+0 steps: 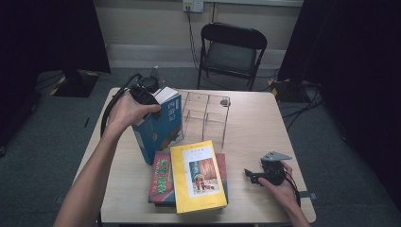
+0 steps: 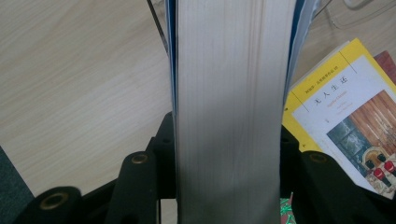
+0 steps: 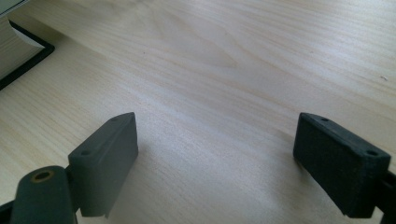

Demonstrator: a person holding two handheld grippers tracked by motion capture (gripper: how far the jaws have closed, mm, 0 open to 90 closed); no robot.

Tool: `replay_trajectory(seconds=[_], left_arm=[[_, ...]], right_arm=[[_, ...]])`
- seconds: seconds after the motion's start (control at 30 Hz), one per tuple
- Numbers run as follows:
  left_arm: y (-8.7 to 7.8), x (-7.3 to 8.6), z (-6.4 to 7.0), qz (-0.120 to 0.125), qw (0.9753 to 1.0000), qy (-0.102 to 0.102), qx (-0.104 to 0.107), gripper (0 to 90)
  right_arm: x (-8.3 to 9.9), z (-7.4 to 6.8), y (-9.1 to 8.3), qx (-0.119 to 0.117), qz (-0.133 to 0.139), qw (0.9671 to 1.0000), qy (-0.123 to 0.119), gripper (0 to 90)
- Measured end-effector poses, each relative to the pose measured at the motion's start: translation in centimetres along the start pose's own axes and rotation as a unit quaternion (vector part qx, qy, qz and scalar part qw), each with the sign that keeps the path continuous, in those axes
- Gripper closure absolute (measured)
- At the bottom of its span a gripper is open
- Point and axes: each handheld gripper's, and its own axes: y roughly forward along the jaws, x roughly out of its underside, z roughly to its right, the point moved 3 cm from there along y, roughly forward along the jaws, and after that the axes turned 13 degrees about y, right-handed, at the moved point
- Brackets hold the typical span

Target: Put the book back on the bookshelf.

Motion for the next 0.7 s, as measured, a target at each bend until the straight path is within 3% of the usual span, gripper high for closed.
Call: replay_trajectory(seconds=[0.3,0.33,0.5,0.53,0.7], left_arm=[[0.6,-0.3,-0.2,-0.005,1.0000,0.000,-0.004,57.7],[0.7,-0.3,-0.1,-0.007,0.9999,-0.008,-0.002,57.6],[1.3,-0.4,-0.2,-0.006,1.0000,-0.001,-0.002,57.3],[1.3,-0.5,-0.3,-0.006,0.9999,0.009,-0.006,57.5],[1.5,-0.5,-0.4,-0.006,1.0000,0.004,-0.003,58.6]], right_arm=[[0.0,0.0,0.0,0.000,0.000,1.0000,0.000,13.7],[0.0,0.0,0.0,0.000,0.000,1.0000,0.000,13.7],[0.0,0.0,0.0,-0.001,0.000,1.0000,-0.001,13.7],[0.0,0.0,0.0,-0.001,0.000,1.0000,-0.001,13.7],[0.0,0.0,0.0,-0.001,0.000,1.0000,-0.001,13.7]])
